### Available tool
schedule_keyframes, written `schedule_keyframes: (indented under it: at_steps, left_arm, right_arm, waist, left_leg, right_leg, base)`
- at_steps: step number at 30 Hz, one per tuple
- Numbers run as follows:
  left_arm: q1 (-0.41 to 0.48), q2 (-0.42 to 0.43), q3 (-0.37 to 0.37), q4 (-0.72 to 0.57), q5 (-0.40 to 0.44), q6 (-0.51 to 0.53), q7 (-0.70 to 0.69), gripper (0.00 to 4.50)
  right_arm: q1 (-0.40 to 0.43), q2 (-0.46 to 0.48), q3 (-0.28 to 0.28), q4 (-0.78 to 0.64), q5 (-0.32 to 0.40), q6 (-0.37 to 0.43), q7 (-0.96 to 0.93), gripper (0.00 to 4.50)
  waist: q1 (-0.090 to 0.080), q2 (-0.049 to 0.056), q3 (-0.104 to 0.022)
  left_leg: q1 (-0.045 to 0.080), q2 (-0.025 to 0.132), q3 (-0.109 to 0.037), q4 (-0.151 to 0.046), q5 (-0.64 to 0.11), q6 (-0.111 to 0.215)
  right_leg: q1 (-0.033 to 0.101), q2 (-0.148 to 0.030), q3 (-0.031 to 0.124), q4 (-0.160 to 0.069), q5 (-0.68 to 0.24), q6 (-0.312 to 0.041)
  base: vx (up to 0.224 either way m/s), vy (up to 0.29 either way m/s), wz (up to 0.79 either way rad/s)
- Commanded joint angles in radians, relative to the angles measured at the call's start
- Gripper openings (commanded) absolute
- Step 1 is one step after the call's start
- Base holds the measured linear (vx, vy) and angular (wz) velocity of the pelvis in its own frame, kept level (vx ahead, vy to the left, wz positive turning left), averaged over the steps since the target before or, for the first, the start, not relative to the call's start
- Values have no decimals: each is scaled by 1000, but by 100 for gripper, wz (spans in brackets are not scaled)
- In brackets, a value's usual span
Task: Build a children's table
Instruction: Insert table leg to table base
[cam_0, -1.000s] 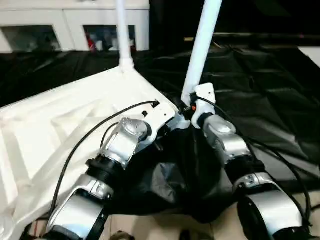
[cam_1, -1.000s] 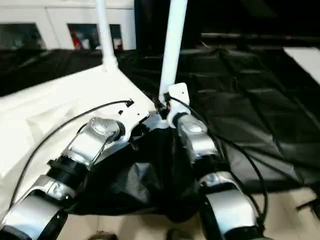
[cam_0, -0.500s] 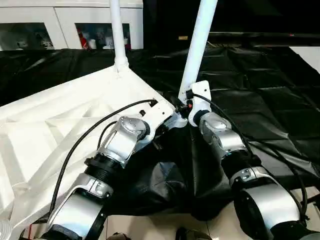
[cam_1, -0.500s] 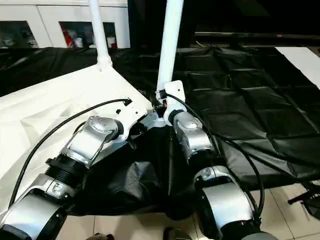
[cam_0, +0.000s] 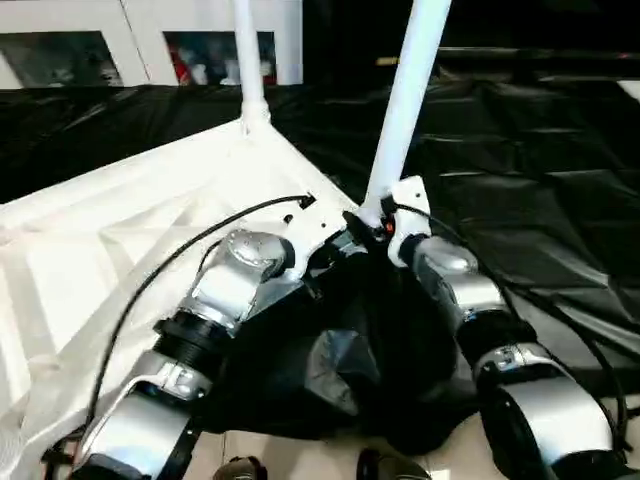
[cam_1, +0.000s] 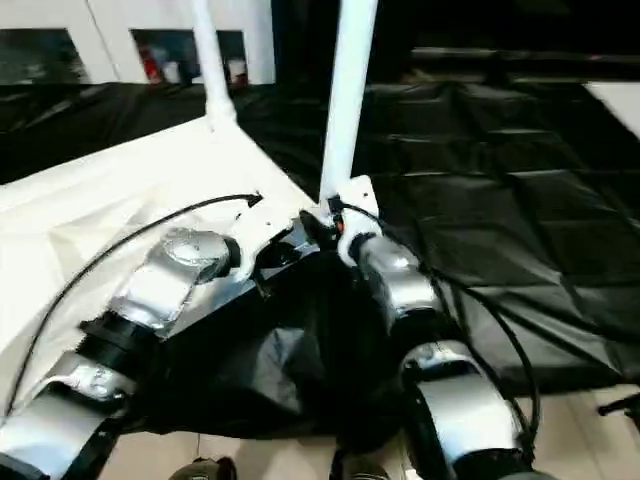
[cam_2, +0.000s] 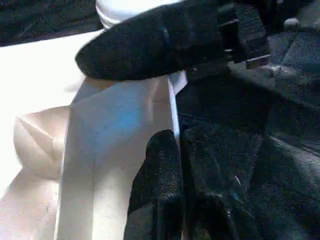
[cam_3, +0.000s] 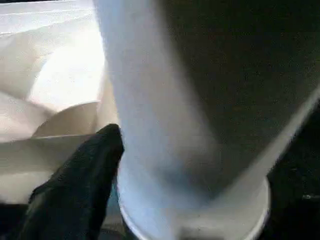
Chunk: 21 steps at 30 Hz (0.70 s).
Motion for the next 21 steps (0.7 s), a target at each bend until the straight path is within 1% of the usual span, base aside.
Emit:
schedule_keyframes:
  at_steps: [1, 2, 3, 4, 5, 6, 7, 8, 9, 10, 11, 12, 13, 14, 15, 16, 18, 19, 21]
  left_arm:
    - [8, 7, -43, -48, -38, -72, -91, 0]
    - [8, 9, -44, -50, -39, -74, -96, 0]
    - [15, 25, -44, -54, -55, -91, -137, 0]
    - [18, 35, -47, -55, -59, -109, -158, 0]
    - [22, 48, -50, -56, -69, -129, -191, 0]
    - [24, 56, -52, -57, -76, -140, -209, 0]
    - [25, 64, -52, -56, -79, -134, -221, 0]
    - [25, 82, -56, -47, -82, -158, -249, 0]
    - [24, 87, -57, -45, -83, -165, -255, 0]
    - [22, 96, -57, -37, -81, -169, -264, 0]
    - [21, 103, -56, -31, -83, -175, -272, 0]
    - [17, 112, -53, -17, -89, -186, -286, 0]
    - [16, 115, -54, -14, -89, -192, -293, 0]
    - [14, 122, -56, -8, -90, -205, -307, 0]
    - [13, 124, -56, -6, -91, -209, -311, 0]
    - [8, 131, -57, 2, -97, -226, -339, 0]
    - [5, 132, -55, 8, -99, -235, -349, 0]
    - [2, 137, -53, 15, -105, -245, -368, 0]
    - [1, 141, -53, 15, -108, -247, -376, 0]
  right_arm:
    - [40, -19, 58, -99, 10, 44, 123, 406]
    - [44, -24, 61, -111, 12, 48, 136, 406]
    - [74, -52, 77, -191, 30, 76, 206, 406]
    - [89, -70, 86, -229, 37, 89, 236, 406]
    - [110, -96, 98, -281, 47, 104, 278, 406]
    - [122, -111, 102, -310, 50, 112, 302, 406]
    - [137, -129, 107, -346, 57, 125, 329, 406]
    - [162, -165, 113, -406, 67, 142, 373, 406]
    - [168, -173, 114, -420, 70, 146, 384, 406]
    - [184, -197, 117, -458, 78, 160, 409, 406]
    - [199, -217, 119, -494, 84, 174, 428, 406]
    - [217, -248, 122, -537, 91, 184, 459, 406]
    - [223, -257, 123, -550, 91, 188, 468, 406]
    - [232, -273, 124, -573, 91, 195, 484, 406]
    - [235, -278, 125, -580, 91, 197, 489, 406]
    - [251, -307, 130, -621, 96, 215, 518, 406]
    - [256, -316, 131, -635, 98, 223, 528, 406]
    - [267, -335, 134, -661, 102, 246, 544, 406]
    - [273, -342, 135, -670, 103, 256, 545, 406]
  waist:
    - [1, 1, -85]
    - [8, 2, -90]
    - [4, -2, -94]
    - [9, -2, -99]
    - [12, -6, -99]
    - [15, -3, -101]
    - [16, -3, -101]
    - [19, -2, -98]
    - [22, -3, -96]
    - [25, -2, -94]
    - [29, 1, -90]
    - [29, 1, -86]
    - [30, 1, -84]
    - [28, 2, -82]
    - [27, 2, -83]
    - [25, 4, -79]
    - [27, 4, -77]
    - [27, 3, -79]
    - [27, 2, -86]
  left_leg:
    - [2, 52, -11, -53, -93, 125]
    - [4, 51, -7, -42, -24, 157]
    - [-3, 45, -5, -31, 43, 196]
    - [-5, 43, -6, -27, 80, 215]
    - [-8, 40, -6, -22, 128, 254]
    - [-10, 42, -6, -17, 141, 278]
    - [-11, 42, -6, -15, 140, 282]
    - [-13, 46, -7, -14, 120, 281]
    - [-15, 47, -7, -14, 103, 277]
    - [-13, 50, -5, -17, 60, 258]
    - [-12, 52, -6, -20, 17, 232]
    - [-9, 56, -5, -24, -29, 201]
    - [-8, 56, -4, -26, -53, 184]
    - [-9, 57, -5, -30, -101, 149]
    - [-9, 58, -6, -31, -115, 134]
    - [-7, 56, -7, -34, -157, 101]
    - [3, 56, -5, -36, -188, 78]
    - [3, 56, -5, -37, -187, 74]
    - [-3, 56, -6, -34, -135, 80]
  right_leg:
    - [63, -66, 56, -42, -134, -250]
    - [59, -61, 57, -27, -4, -275]
    - [62, -55, 56, -10, 126, -301]
    - [69, -55, 55, -2, 183, -308]
    - [68, -51, 51, 4, 254, -319]
    - [65, -55, 51, 10, 281, -324]
    - [64, -56, 50, 11, 280, -325]
    - [61, -57, 48, 7, 240, -321]
    - [62, -55, 47, 3, 202, -312]
    - [61, -56, 46, -2, 124, -299]
    - [61, -55, 45, -10, 42, -284]
    - [56, -54, 46, -19, -35, -271]
    - [55, -53, 46, -23, -73, -262]
    - [55, -54, 46, -29, -138, -247]
    - [57, -57, 47, -28, -158, -241]
    - [52, -56, 48, -38, -215, -218]
    - [48, -57, 51, -45, -249, -207]
    - [50, -57, 51, -44, -245, -208]
    - [56, -56, 51, -32, -172, -219]
  base:
    - [58, -50, 4]
    - [62, -46, 4]
    - [62, -46, 4]
    - [54, -37, 3]
    - [0, 0, 0]
    - [0, 0, 0]
    - [0, 0, 0]
    - [0, 0, 0]
    - [0, 0, 0]
    - [0, 0, 0]
    - [0, 0, 0]
    - [0, 0, 0]
    - [0, 0, 0]
    - [0, 0, 0]
    - [0, 0, 0]
    - [0, 0, 0]
    - [0, 0, 0]
    - [0, 0, 0]
    - [0, 0, 0]
